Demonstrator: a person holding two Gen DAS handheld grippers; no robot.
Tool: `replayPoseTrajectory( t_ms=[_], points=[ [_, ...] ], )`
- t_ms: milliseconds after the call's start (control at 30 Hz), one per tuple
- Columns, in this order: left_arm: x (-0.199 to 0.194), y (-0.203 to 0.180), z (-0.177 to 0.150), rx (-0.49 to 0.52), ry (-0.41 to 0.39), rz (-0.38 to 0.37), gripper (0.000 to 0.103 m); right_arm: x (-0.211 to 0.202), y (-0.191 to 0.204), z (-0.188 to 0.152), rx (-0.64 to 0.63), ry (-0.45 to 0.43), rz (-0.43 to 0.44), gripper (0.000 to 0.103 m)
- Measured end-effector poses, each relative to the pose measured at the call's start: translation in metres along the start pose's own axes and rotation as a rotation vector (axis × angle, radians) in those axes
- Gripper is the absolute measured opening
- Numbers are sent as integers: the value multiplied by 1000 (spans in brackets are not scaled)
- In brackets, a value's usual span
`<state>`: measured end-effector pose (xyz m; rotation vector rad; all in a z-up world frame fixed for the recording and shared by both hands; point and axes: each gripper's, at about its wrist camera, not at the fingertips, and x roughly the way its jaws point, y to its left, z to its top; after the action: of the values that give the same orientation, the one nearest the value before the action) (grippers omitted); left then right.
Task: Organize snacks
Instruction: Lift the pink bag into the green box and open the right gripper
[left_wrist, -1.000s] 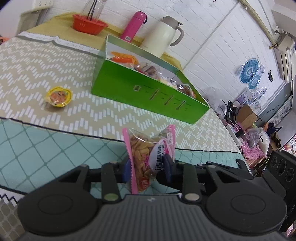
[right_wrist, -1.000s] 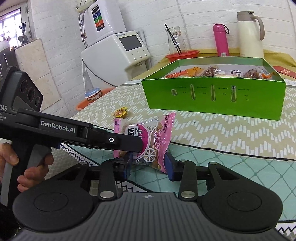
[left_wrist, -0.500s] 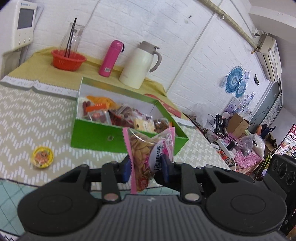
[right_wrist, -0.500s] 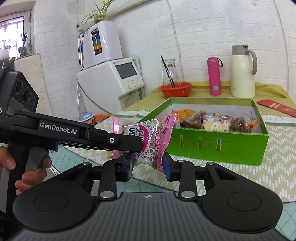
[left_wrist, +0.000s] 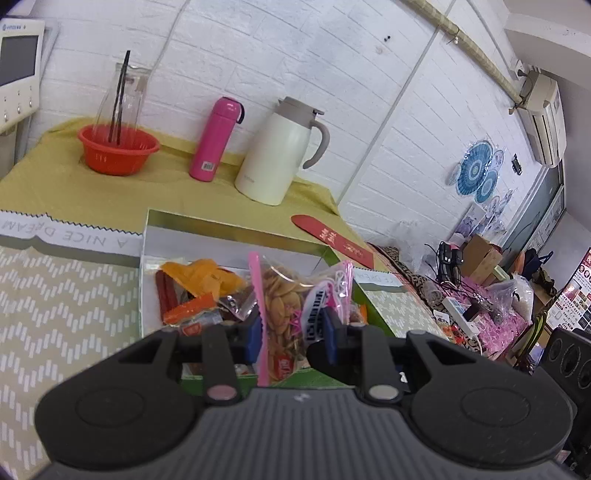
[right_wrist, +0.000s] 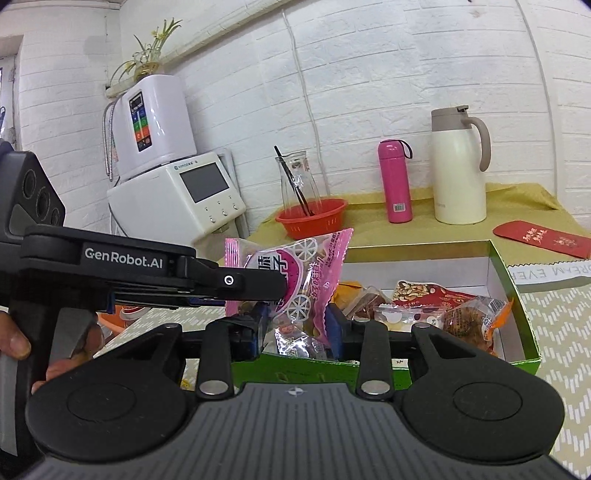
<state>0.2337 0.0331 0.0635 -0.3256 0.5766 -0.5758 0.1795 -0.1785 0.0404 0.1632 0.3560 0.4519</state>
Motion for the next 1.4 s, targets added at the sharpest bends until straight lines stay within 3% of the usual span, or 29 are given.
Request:
replayPoseTrajectory(
  t_ms=[200, 333, 400, 433, 467, 533, 633, 700, 767, 900, 1033, 1067, 1100, 1133, 1200, 1267, 1333, 1367, 1400],
  points=[
    [25, 16, 6, 1, 54, 36, 26, 26, -8, -4, 29, 49, -15, 62],
    [35, 24, 8, 25, 54, 111, 27, 39, -11, -8, 19, 65, -35, 75],
    [33, 25, 7, 45, 31, 159, 58, 39, -9, -9, -11, 61, -46, 76],
    [31, 26, 6, 46, 12, 164, 59, 38, -9, -10, -26, 55, -47, 76],
    [30, 27, 7, 47, 10, 160, 59, 38, -8, -9, -40, 53, -45, 74],
    [29, 27, 8, 50, 14, 147, 57, 43, -7, -9, -55, 69, -50, 53],
    [31, 21, 6, 96, 30, 155, 47, 50, -6, -9, -57, 101, -44, 38],
    [34, 17, 3, 132, 50, 164, 34, 53, -3, -10, -71, 109, -41, 35],
    [38, 16, 0, 142, 69, 167, 28, 57, -1, -11, -74, 118, -39, 33],
    [42, 18, -3, 132, 70, 188, 25, 65, 0, -10, -64, 130, -17, 34],
    [35, 17, -4, 133, 51, 206, 26, 66, 2, -11, -96, 123, 0, 50],
    [30, 14, -5, 138, 33, 215, 34, 63, 3, -11, -97, 117, 8, 51],
    [24, 11, -7, 141, 12, 228, 61, 57, 3, -11, -95, 104, 25, 59],
    [18, 8, -9, 141, -19, 249, 71, 52, 3, -12, -93, 91, 36, 77],
    [6, -2, -13, 162, -60, 287, 73, 42, 5, -13, -95, 58, 33, 103],
    [-2, -8, -16, 168, -60, 307, 76, 31, 8, -16, -108, 34, 10, 103],
    [-11, -11, -22, 137, -72, 325, 86, 22, 10, -19, -115, 29, -7, 103],
    [-16, -12, -25, 119, -83, 341, 103, 18, 10, -20, -115, 24, -6, 103],
    [-22, -13, -28, 105, -105, 359, 103, 12, 11, -22, -112, 19, 1, 103]
  ],
)
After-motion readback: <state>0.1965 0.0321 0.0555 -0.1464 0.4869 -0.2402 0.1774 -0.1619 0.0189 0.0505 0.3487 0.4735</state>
